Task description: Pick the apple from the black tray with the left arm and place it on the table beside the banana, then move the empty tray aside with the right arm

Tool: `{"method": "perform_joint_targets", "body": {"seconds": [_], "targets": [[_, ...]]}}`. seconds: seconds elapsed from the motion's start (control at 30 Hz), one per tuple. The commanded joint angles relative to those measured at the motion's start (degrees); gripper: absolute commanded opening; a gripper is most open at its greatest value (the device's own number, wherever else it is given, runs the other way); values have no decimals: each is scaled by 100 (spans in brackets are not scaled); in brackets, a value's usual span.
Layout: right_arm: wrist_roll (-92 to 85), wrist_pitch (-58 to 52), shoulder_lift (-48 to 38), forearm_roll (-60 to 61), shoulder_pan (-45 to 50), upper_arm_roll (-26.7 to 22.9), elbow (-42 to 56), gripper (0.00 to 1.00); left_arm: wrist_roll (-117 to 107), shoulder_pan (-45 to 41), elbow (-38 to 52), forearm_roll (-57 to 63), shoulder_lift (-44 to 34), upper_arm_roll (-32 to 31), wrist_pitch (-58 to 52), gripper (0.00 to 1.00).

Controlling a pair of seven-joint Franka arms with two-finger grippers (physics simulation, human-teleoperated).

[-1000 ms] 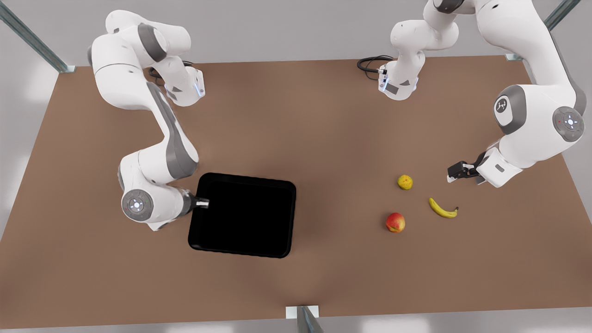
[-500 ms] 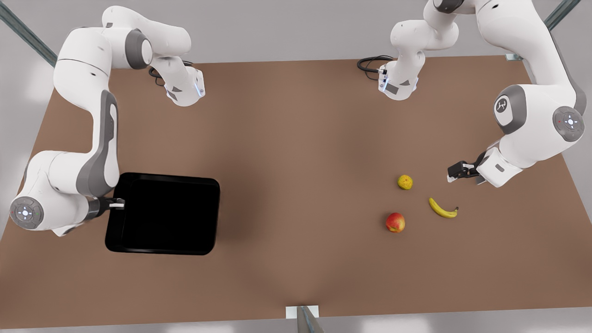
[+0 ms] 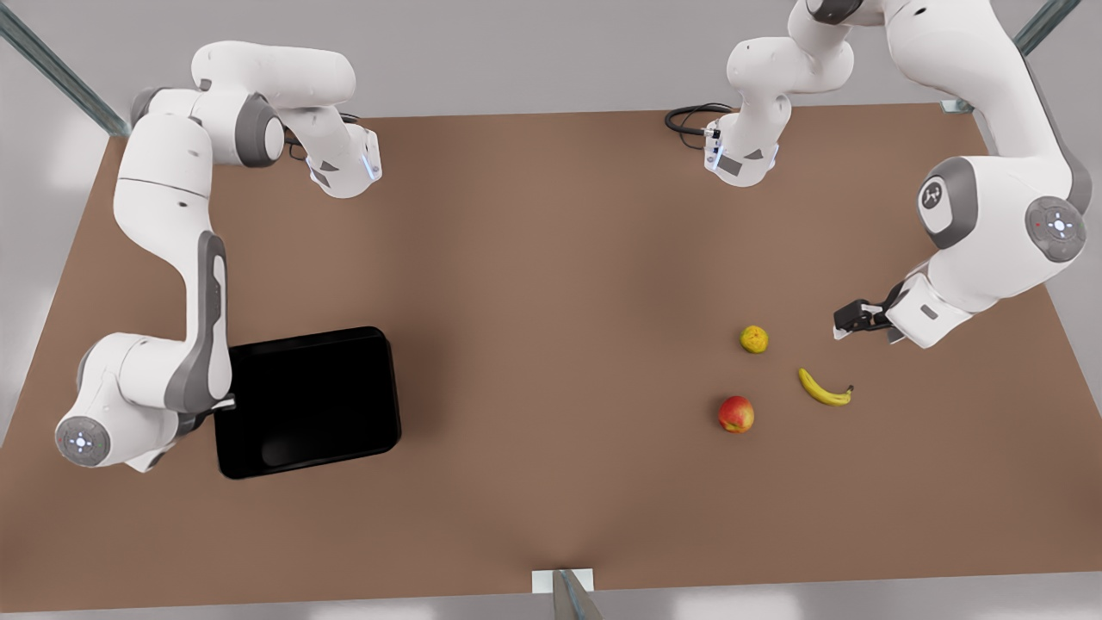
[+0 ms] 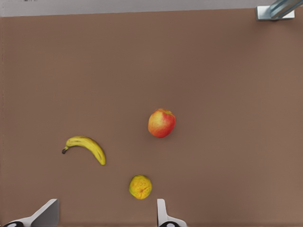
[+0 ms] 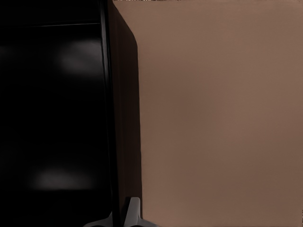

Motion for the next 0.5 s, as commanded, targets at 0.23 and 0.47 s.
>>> {"method": "perform_joint_targets", "body": {"seconds": [0.23, 0.47], "targets": [[-989, 163, -1477, 661, 134, 332, 21, 100, -13, 1, 11, 69, -26, -2, -4, 100], [708, -348, -2305, -139, 152, 1098, 12, 100, -5, -122, 90, 69, 71, -29, 234, 100]]}}
